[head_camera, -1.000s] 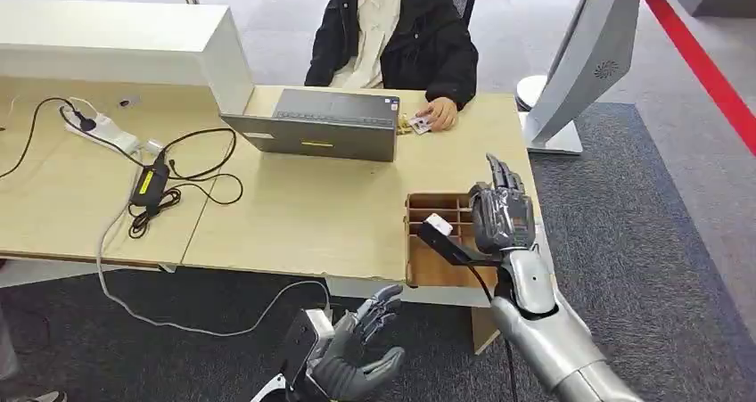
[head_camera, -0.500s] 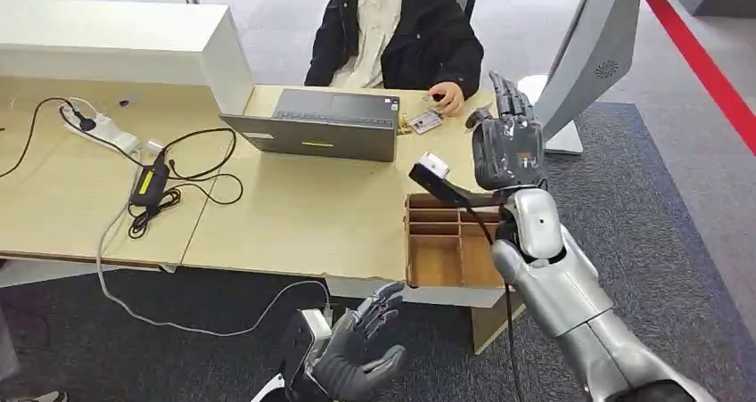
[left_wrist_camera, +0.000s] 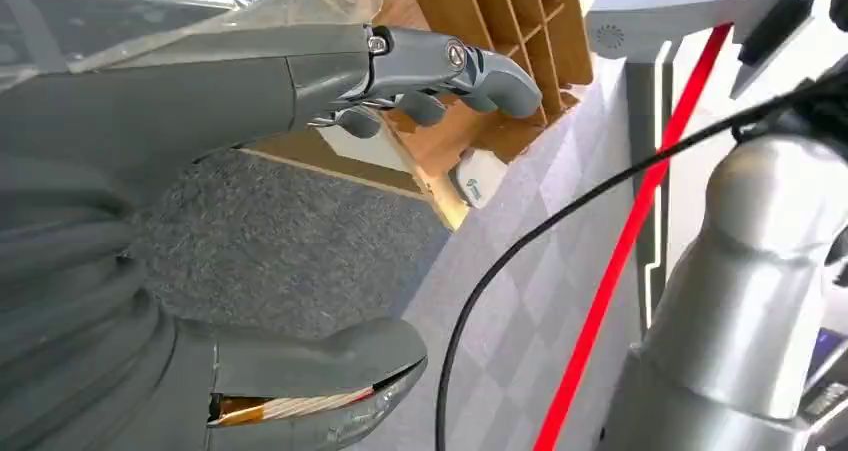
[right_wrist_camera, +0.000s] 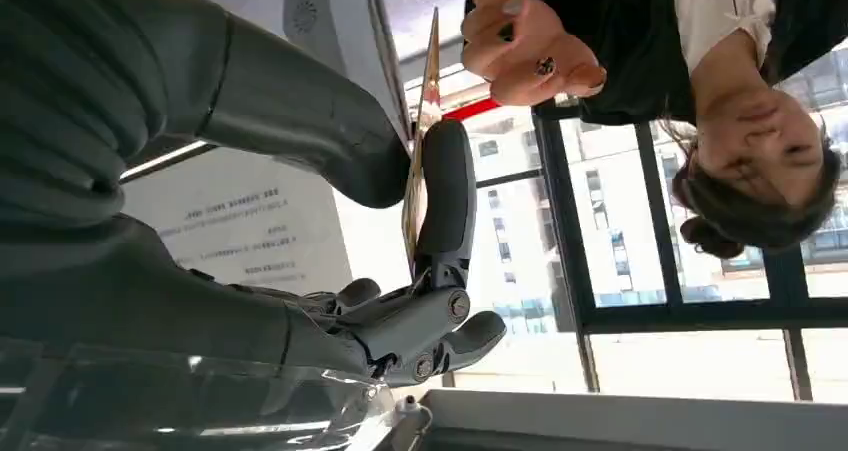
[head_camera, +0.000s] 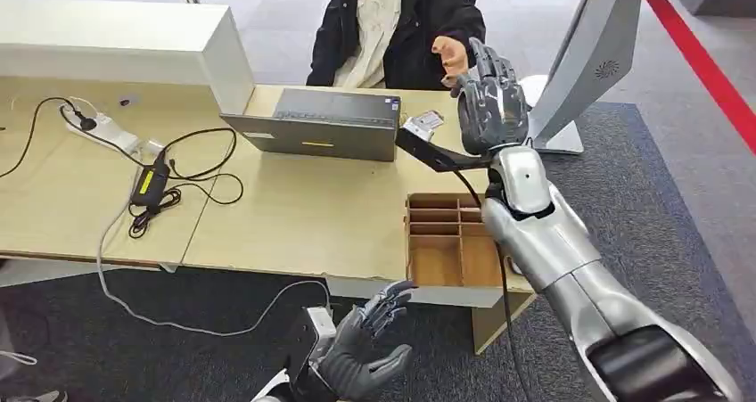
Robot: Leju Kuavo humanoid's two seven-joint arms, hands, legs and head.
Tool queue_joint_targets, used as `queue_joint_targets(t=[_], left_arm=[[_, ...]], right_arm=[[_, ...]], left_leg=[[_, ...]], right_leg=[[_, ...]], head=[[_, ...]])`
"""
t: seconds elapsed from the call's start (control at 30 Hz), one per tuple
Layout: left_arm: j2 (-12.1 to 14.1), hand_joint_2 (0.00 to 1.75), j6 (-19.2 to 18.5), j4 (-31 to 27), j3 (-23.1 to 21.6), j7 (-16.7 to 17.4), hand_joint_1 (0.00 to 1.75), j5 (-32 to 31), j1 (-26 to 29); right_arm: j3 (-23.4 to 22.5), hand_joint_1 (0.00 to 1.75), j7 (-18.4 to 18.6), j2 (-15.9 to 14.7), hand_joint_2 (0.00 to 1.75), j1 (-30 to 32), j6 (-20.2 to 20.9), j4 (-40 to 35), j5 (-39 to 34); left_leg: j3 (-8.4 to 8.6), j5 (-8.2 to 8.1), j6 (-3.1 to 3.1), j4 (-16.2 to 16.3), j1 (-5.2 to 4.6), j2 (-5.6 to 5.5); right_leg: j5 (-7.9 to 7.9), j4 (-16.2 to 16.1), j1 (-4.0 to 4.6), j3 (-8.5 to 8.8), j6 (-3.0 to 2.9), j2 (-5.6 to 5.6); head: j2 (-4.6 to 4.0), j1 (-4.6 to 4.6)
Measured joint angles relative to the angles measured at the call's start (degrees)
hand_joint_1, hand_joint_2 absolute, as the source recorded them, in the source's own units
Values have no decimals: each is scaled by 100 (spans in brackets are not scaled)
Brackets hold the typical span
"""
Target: Pass the card to the sensor for recognition and then transmit it.
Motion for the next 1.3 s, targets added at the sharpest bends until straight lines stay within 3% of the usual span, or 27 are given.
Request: queue_joint_targets(t=[0.43,0.73,0.77,0.87,0.9,0.93,0.97,1.13,1.3], left_arm=[[-144,175,48,74,-85,125,0,334,-95],[-155,175,-109,149,-103,28,0,310,-149],[-155,175,-126,155,-103,15,0,306,-153],[-155,175,-171,164,-101,-20,0,267,-154],[-157,175,-192,168,-101,-33,0,247,-154],[-160,175,-203,173,-101,-37,0,234,-154],[-168,175,-208,177,-101,-37,0,232,-154],[-186,175,-210,234,-96,-50,0,166,-152],[-225,175,-129,291,-52,-94,0,11,-116]], right_arm=[[389,175,479,573,175,-873,483,1689,107],[441,175,743,570,175,-964,505,2310,-77],[441,159,747,562,175,-966,505,2360,-87],[446,159,765,544,175,-967,496,2454,-105],[448,120,767,540,175,-967,492,2480,-105],[448,42,767,535,175,-967,490,2504,-105],[448,0,767,531,175,-966,490,2528,-105],[487,0,754,524,175,-967,411,2644,-125],[487,0,319,524,175,-1005,-287,2664,-553]], left_leg=[[-5,0,0,0,0,0],[-4,-1,0,2,-1,1],[-4,-1,0,3,-1,1],[-4,-1,0,3,-1,1],[-4,-1,0,3,-1,1],[-4,-1,0,3,-1,1],[-4,-1,0,3,0,1],[-5,-1,0,3,0,1],[-5,-1,0,3,-1,1]], right_leg=[[0,0,0,-10,0,1],[1,-2,-1,-11,0,2],[1,-2,-1,-11,0,2],[0,-2,-1,-11,0,2],[0,-2,0,-11,0,2],[0,-2,0,-11,0,2],[0,-2,0,-11,0,2],[0,-1,0,-11,0,2],[1,-1,0,-11,0,2]], head=[[0,0],[0,0],[0,-2],[0,-2],[0,0],[0,0],[0,-2],[0,0],[0,0]])
